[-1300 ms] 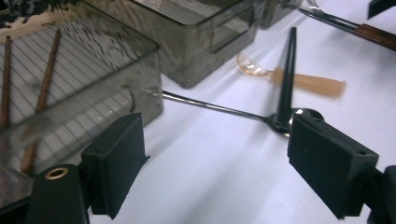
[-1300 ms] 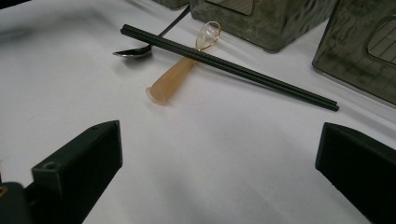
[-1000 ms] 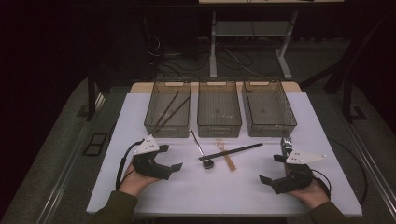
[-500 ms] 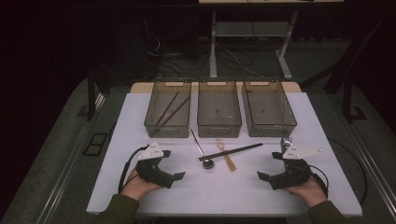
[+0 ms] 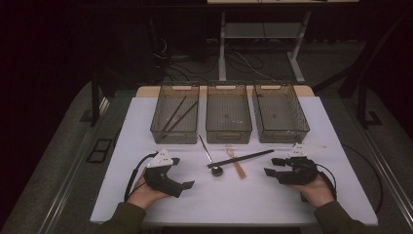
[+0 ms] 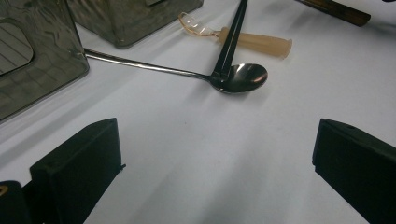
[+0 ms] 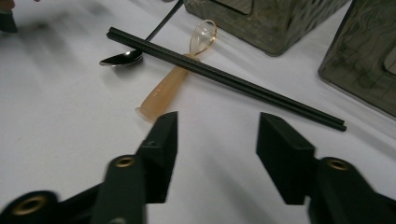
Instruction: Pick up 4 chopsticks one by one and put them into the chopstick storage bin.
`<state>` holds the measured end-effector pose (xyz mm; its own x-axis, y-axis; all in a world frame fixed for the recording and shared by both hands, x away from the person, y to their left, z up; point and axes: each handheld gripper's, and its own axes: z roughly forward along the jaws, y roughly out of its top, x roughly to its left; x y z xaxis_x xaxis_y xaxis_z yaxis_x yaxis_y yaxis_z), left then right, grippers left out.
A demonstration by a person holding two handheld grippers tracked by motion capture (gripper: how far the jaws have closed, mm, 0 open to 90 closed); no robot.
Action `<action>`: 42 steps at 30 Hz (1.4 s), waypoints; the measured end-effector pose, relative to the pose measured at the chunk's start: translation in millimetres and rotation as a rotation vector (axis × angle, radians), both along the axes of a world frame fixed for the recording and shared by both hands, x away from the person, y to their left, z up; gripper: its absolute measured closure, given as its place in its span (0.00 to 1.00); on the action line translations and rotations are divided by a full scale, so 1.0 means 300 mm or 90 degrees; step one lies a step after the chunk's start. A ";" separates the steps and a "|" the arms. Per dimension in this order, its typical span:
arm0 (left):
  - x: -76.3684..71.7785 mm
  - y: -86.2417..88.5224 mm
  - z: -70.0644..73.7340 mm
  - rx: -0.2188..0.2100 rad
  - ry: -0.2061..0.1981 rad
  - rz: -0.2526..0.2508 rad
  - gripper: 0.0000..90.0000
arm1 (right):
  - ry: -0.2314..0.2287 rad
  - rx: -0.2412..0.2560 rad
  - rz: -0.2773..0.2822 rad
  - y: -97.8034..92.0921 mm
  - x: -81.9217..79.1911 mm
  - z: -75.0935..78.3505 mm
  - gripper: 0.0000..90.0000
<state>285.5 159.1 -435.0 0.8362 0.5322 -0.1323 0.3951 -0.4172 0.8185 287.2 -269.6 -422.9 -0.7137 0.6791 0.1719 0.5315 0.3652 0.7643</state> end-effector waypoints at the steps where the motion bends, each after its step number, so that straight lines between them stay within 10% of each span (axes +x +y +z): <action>1: 0.000 0.000 0.000 0.000 0.000 0.000 0.00 | 0.007 0.000 0.001 0.002 0.008 0.002 0.60; 14: -0.006 -0.008 0.002 0.022 -0.011 0.002 0.00 | 0.028 -0.050 -0.034 0.007 0.137 0.012 0.99; 29: -0.005 -0.008 0.000 0.034 -0.014 -0.005 0.00 | 0.047 -0.113 -0.092 -0.006 0.295 -0.033 0.99; 42: -0.007 -0.009 0.000 0.036 -0.014 -0.004 0.00 | 0.059 -0.145 -0.097 0.000 0.319 -0.068 0.99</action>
